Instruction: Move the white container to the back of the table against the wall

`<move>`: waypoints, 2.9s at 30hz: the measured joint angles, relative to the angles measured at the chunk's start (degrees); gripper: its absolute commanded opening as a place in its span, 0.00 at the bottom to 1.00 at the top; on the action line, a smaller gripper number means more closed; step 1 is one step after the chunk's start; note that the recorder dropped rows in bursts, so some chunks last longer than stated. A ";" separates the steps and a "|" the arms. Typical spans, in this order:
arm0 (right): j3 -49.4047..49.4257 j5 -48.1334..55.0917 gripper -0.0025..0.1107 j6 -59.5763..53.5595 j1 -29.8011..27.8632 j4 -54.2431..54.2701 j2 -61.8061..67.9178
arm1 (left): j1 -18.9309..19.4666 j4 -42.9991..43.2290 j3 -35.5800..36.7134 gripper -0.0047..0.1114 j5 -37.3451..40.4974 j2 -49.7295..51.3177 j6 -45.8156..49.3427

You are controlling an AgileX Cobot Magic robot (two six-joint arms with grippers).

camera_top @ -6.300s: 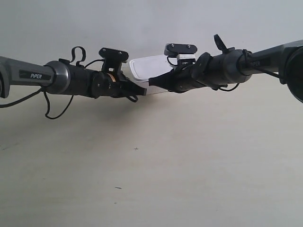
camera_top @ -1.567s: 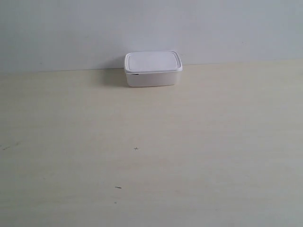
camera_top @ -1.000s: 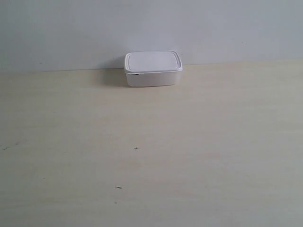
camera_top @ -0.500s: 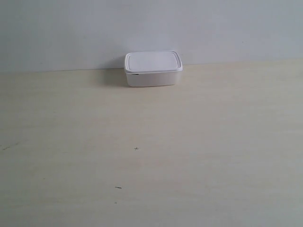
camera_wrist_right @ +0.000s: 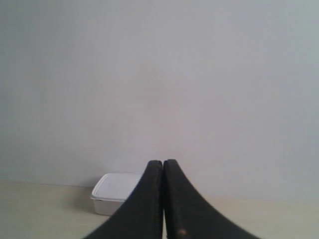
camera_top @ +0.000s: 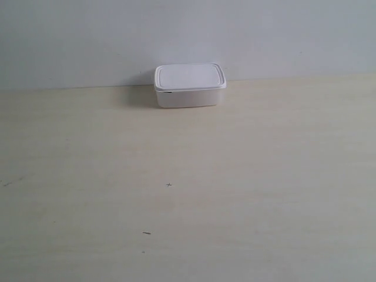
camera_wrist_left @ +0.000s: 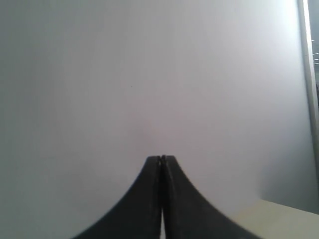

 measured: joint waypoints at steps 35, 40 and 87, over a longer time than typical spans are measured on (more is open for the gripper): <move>28.44 -3.53 0.02 0.24 -15.89 10.10 -17.91 | 19.65 29.03 24.89 0.04 19.62 -25.00 0.22; 37.27 -7.75 0.02 0.24 -20.65 10.25 -17.91 | 20.85 29.14 24.89 0.04 19.60 -25.00 0.22; 41.12 -12.19 0.02 0.24 -21.10 12.91 -17.91 | 20.85 29.36 24.89 0.04 23.16 -25.00 0.22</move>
